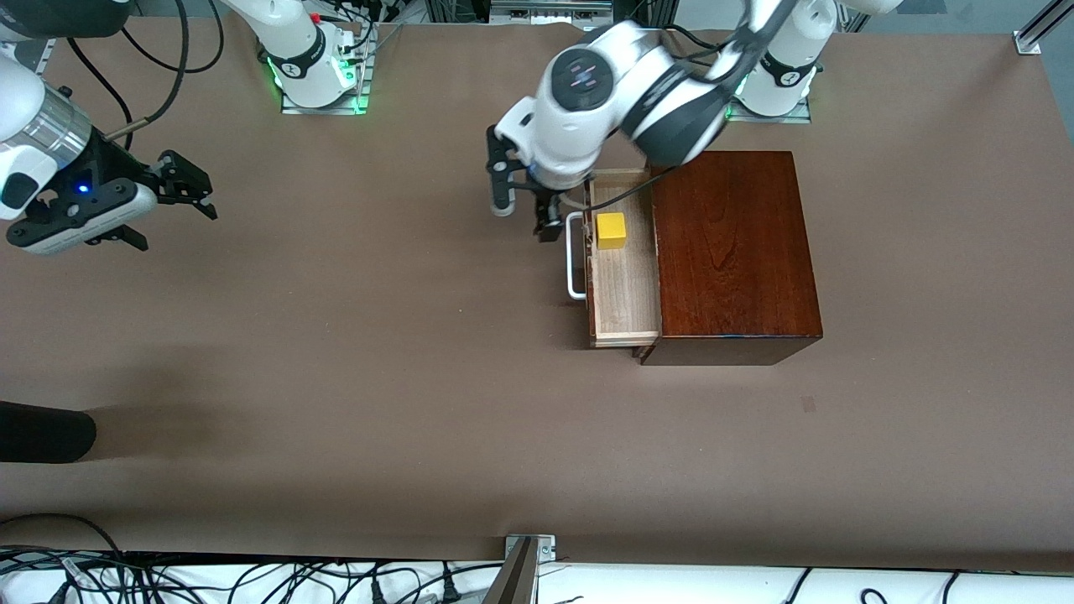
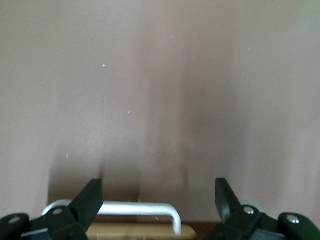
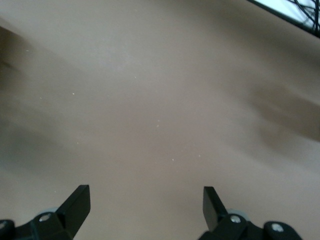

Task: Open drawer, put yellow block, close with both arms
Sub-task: 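Push the drawer shut into the box with the left gripper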

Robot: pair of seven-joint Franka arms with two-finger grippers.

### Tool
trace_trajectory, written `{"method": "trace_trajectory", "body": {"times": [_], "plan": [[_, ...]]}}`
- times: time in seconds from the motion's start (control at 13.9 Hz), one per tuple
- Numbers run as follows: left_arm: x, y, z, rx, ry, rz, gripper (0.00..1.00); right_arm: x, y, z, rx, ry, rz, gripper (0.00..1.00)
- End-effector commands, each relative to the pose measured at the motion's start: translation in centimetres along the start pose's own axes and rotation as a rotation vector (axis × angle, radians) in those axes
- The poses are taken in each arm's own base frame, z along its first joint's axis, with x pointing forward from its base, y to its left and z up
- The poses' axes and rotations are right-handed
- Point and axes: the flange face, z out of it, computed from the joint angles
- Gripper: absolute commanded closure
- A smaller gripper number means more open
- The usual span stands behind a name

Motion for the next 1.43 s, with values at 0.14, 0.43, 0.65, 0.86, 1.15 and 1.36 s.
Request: {"method": "trace_trajectory", "body": {"times": [0.14, 0.43, 0.65, 0.86, 1.15, 1.36], "plan": [[0.8, -1.0, 5.5, 0.046, -0.129, 0.241, 0.00, -1.0, 0.2, 0.0, 0.005, 0.005, 0.123, 0.00], [-4.1, -2.9, 7.1, -0.078, -0.259, 0.195, 0.00, -1.0, 0.0, -0.2, 0.007, 0.005, 0.243, 0.00], [-6.3, -3.9, 6.7, -0.135, -0.313, 0.154, 0.00, -1.0, 0.0, -0.3, 0.006, -0.001, 0.279, 0.00], [-8.5, -4.7, 6.3, -0.162, -0.379, 0.129, 0.00, -0.9, 0.6, -0.7, 0.011, -0.032, 0.282, 0.00], [-11.5, -5.9, 4.7, -0.197, -0.440, 0.081, 0.00, -0.6, 1.0, -2.0, -0.023, -0.012, 0.284, 0.00], [-12.5, -6.4, 3.2, -0.196, -0.440, 0.054, 0.00, -0.2, -0.8, -1.9, -0.029, -0.029, 0.249, 0.00]]}}
